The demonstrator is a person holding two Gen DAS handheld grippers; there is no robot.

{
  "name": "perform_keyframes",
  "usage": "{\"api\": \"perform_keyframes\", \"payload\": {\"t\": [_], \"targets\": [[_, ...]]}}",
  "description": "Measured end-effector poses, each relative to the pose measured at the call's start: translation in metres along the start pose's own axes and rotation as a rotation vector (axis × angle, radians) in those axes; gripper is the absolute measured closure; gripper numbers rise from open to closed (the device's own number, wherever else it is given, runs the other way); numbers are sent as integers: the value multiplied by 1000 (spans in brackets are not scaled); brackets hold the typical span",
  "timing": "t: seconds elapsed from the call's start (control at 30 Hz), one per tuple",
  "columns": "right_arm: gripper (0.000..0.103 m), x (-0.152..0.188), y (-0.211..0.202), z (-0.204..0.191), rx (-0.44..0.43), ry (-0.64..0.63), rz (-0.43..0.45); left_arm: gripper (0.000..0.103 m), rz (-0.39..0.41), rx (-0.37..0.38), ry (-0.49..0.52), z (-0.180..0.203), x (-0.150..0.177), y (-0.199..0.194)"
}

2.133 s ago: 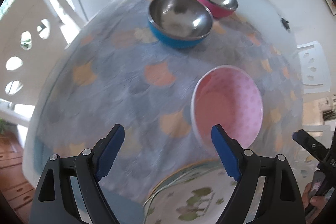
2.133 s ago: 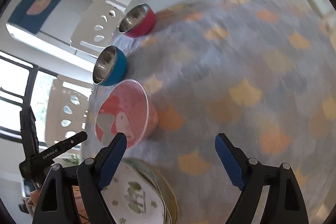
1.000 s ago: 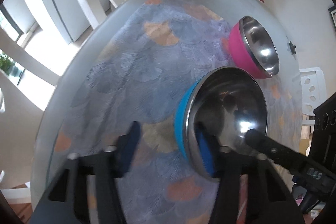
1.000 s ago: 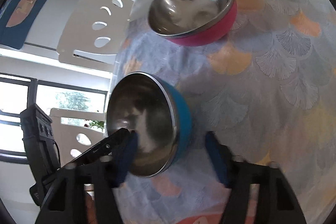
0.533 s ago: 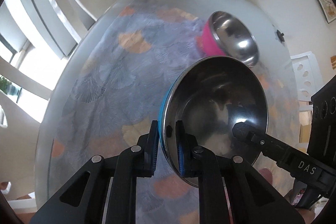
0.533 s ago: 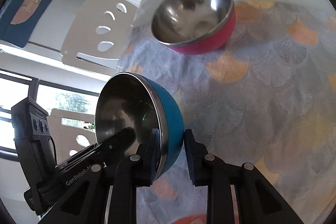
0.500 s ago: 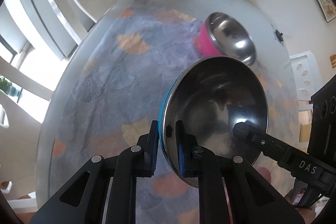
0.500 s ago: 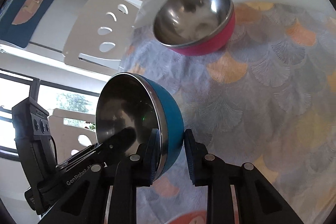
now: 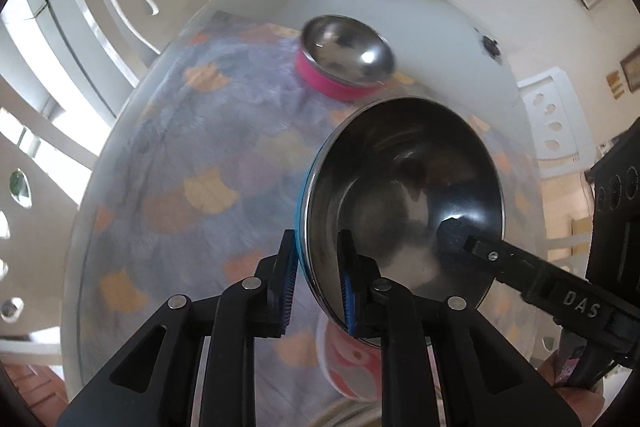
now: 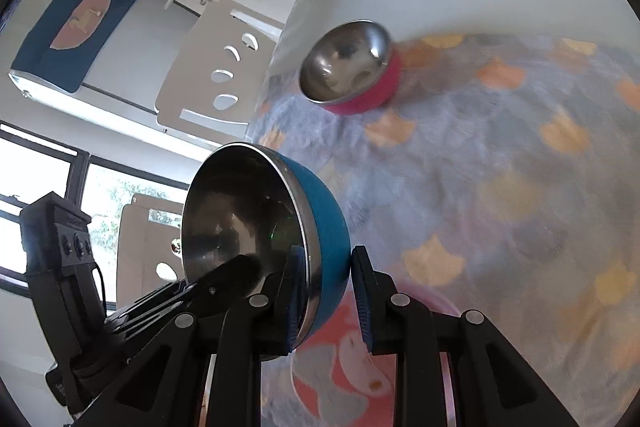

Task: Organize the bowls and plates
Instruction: 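Lift the blue steel bowl and carry it toward the pink cartoon bowl, then lower the blue steel bowl into the pink cartoon bowl with both grippers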

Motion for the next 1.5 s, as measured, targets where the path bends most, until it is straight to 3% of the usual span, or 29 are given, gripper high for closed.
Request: {"api": "perform_keyframes", "payload": {"t": [0.23, 0.5, 0.87, 0.93, 1.23, 1.27, 1.33, 1.43, 1.5], "targets": [[78, 33, -27, 23, 26, 29, -7, 86, -54, 22, 8, 21, 35, 10], [78, 63, -22, 49, 50, 52, -59, 86, -97, -26, 17, 27, 68, 24], [78, 80, -12, 57, 39, 56, -100, 86, -121, -50, -5, 23, 83, 33], [78, 82, -10, 59, 46, 59, -107, 81, -123, -55, -10, 22, 86, 32], [78, 85, -16, 62, 67, 60, -82, 78, -107, -105, 67, 29, 87, 29], [77, 85, -17, 61, 80, 53, -80, 78, -113, -104, 75, 30, 88, 30], [59, 84, -18, 59, 94, 51, -79, 77, -117, -97, 69, 28, 88, 30], [54, 82, -20, 60, 137, 54, -87, 77, -140, -80, 47, 26, 85, 28], [49, 82, -23, 57, 155, 39, -92, 76, -114, -72, 56, 23, 82, 24]]}}
Point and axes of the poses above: each gripper's, at about its wrist camera, not at the fingertips, and y roughly the way its jaws point, z to its right, x to its underside, the point moved 5 cm from there along y, roughly the way its jaws point, and after that the axes turned 3 degrees about -y, right-handed, at the moved point
